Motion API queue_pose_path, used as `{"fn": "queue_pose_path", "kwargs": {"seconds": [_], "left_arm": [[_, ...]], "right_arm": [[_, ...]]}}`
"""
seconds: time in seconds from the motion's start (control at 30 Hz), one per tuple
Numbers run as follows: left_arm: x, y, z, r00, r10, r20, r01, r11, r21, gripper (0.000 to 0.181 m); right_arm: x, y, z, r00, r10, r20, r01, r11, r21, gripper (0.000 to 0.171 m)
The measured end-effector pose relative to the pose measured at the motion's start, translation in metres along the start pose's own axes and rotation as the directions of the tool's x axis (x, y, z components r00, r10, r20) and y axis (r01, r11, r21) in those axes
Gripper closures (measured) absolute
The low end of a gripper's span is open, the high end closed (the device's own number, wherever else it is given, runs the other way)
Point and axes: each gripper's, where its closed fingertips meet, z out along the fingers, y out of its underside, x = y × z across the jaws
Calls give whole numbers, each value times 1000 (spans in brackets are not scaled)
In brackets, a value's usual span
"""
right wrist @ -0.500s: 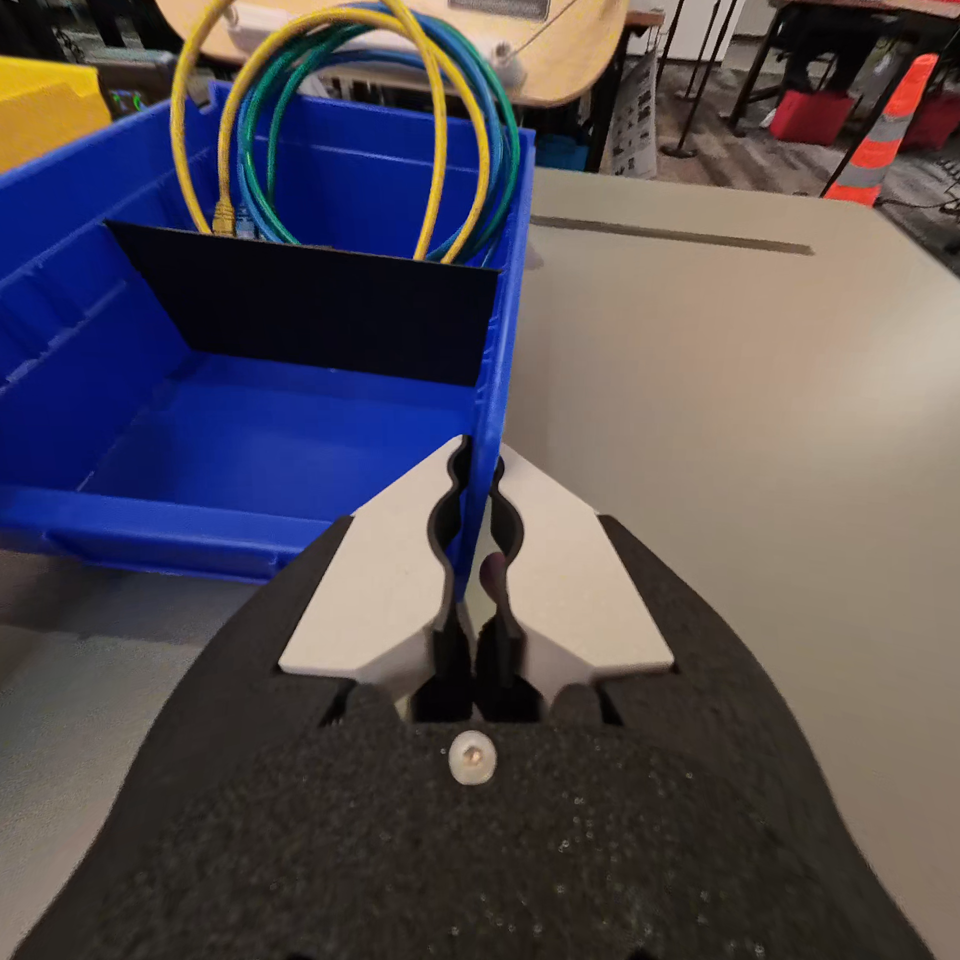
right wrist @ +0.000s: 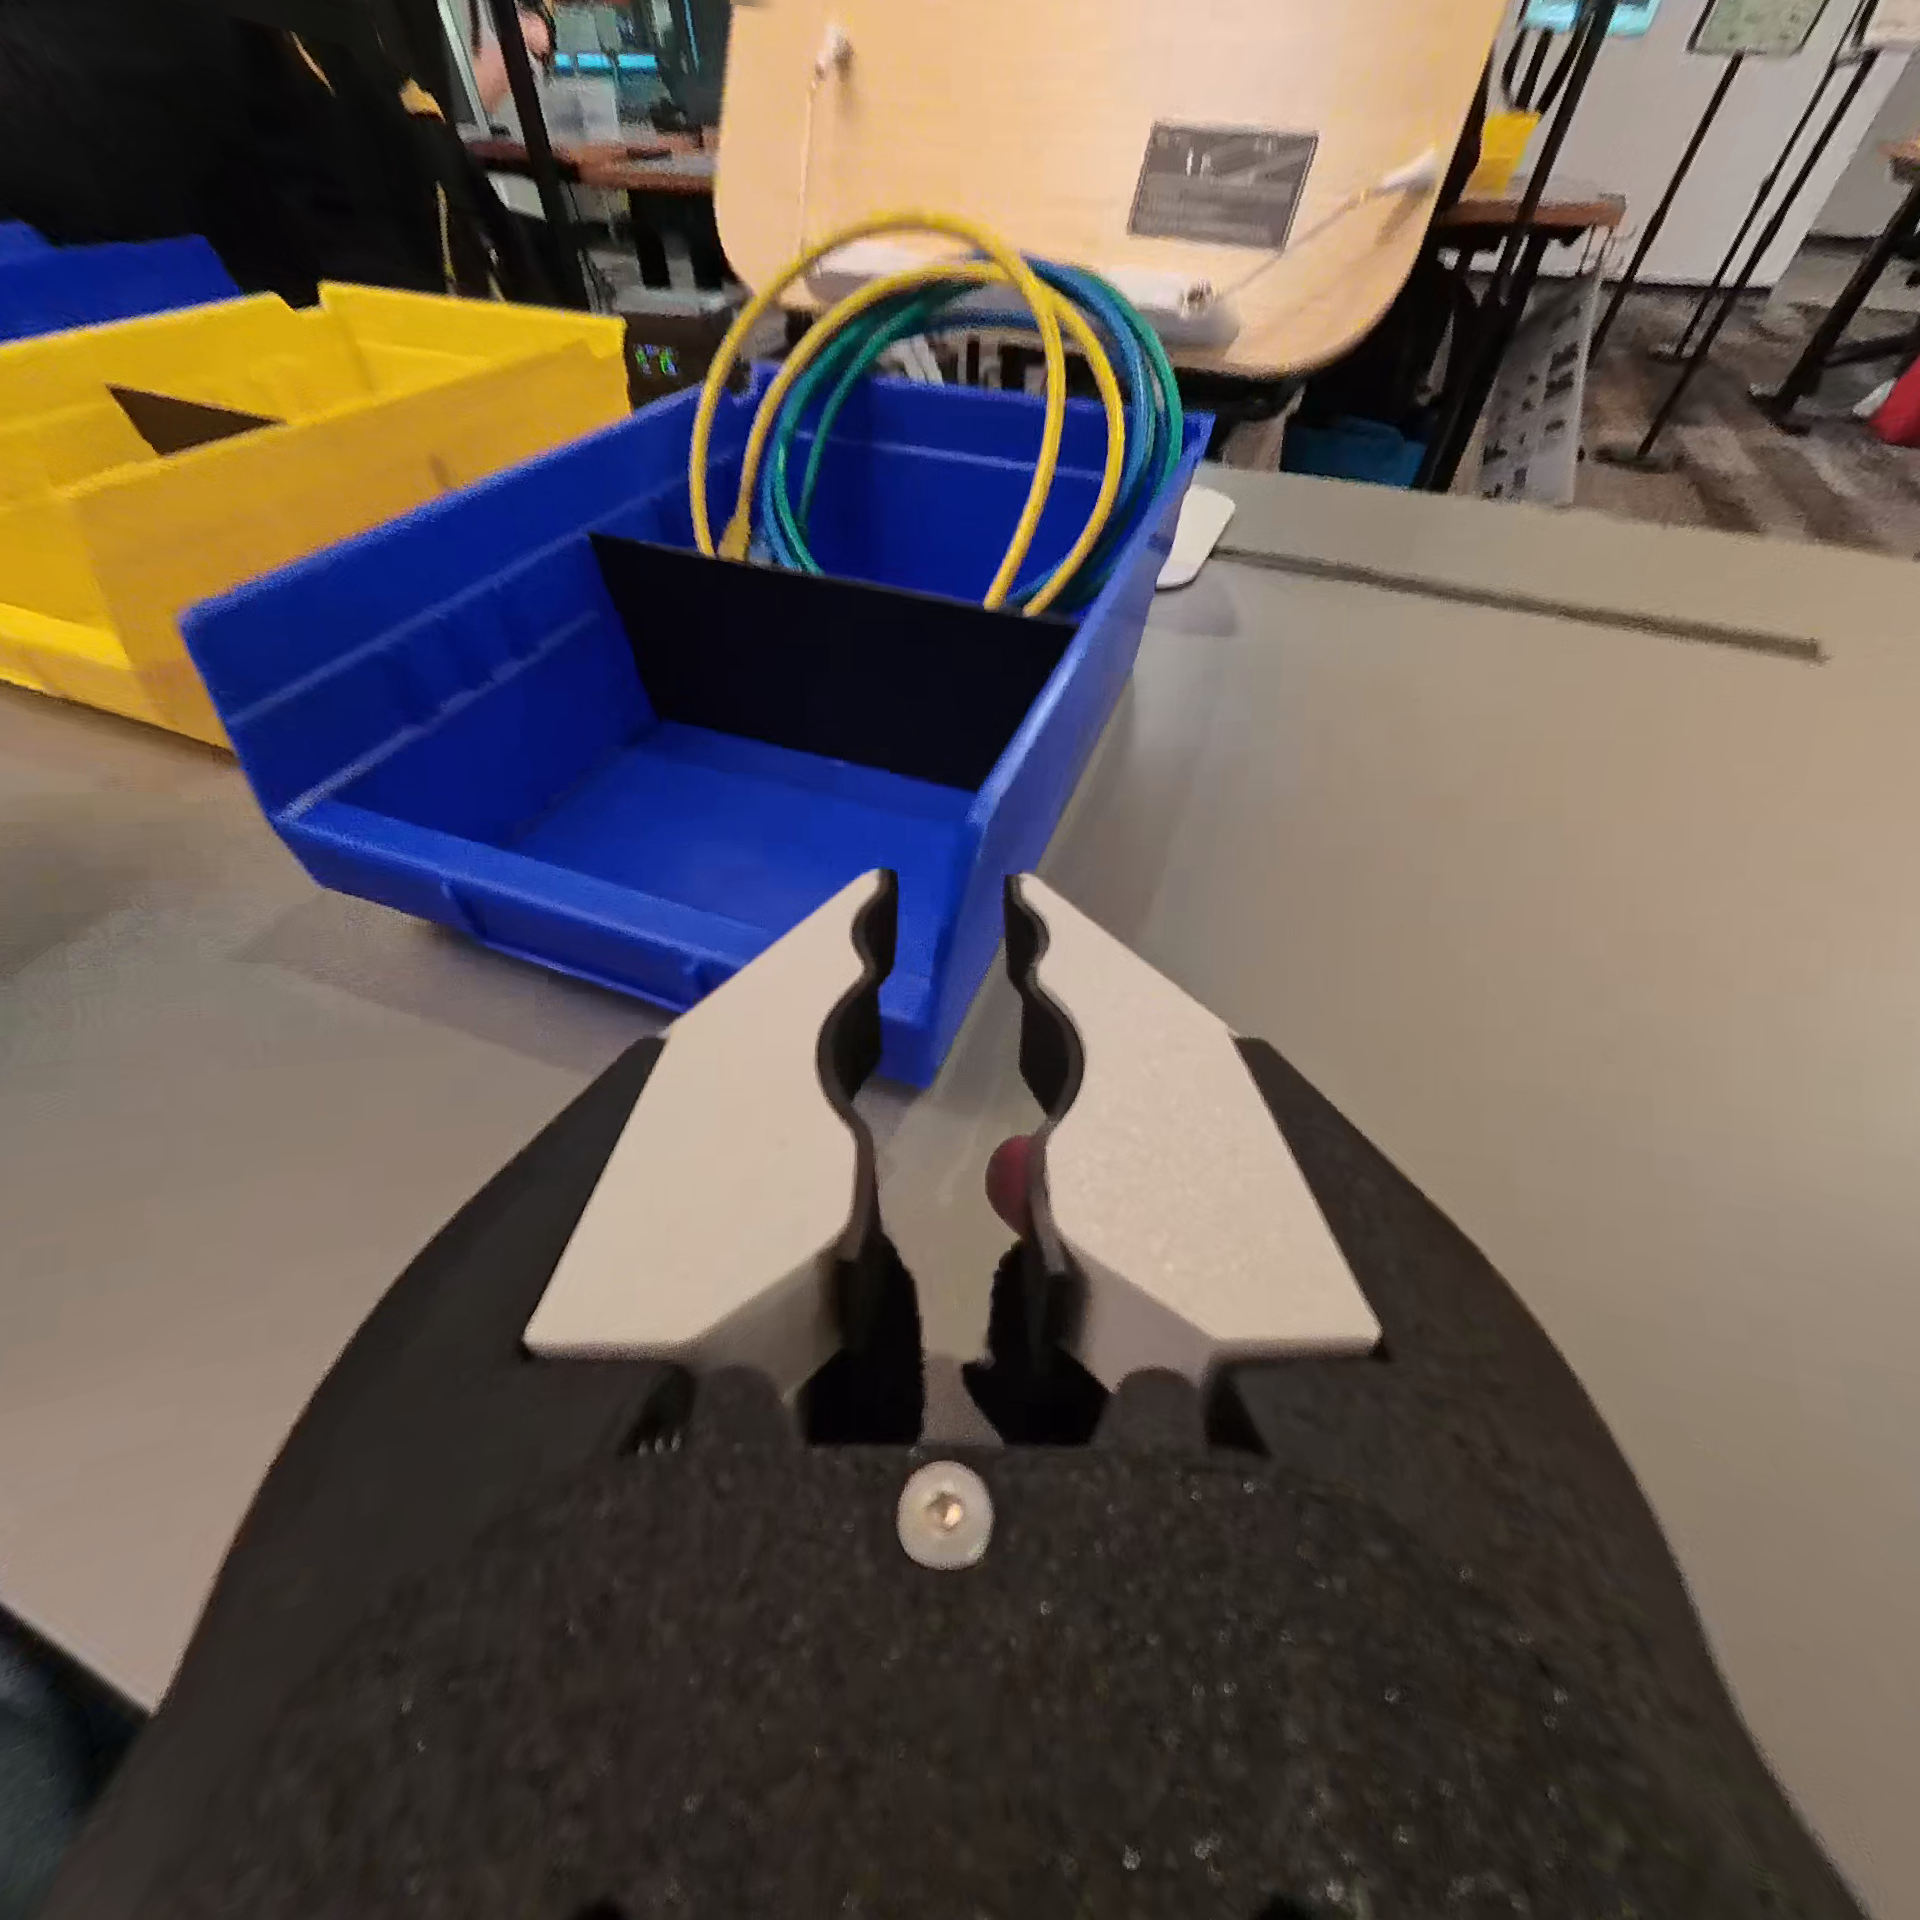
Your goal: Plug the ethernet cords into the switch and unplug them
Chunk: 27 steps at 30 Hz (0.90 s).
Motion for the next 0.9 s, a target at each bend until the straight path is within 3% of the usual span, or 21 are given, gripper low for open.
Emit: {"fn": "queue_pose_path", "kwargs": {"seconds": [0.17, 0.4, 0.47, 0.5, 0.53, 0.77, 0.9], "left_arm": [[-124, 14, 19, 997, -32, 77, 38, 996, -79, 137], [-176, 3, 82, 996, -30, 85, 38, 995, -92, 133], [-177, 3, 92, 998, -37, 55, 42, 995, -94, 154], [-172, 3, 94, 997, -69, 19, 70, 993, -95, 173], [-169, 5, 93, 996, -92, 9, 92, 991, -95, 179], [-141, 24, 49, 998, -38, 45, 42, 994, -106, 177], [-122, 39, 13, 996, -24, 87, 34, 993, -114, 177]], "right_arm": [[-22, -32, -17, 998, -68, 13, 65, 982, 177, 160], [-111, -9, -9, 962, -147, 232, 123, 985, 119, 160], [-137, 2, -6, 947, -129, 295, 108, 990, 86, 160], [-150, 7, -4, 941, -111, 320, 96, 993, 64, 159], [-162, 12, 0, 935, -95, 341, 88, 995, 39, 158], [-239, 14, 48, 926, -37, 375, 71, 994, -78, 146], [-252, 4, 83, 973, -23, 230, 51, 992, -118, 134]]}}
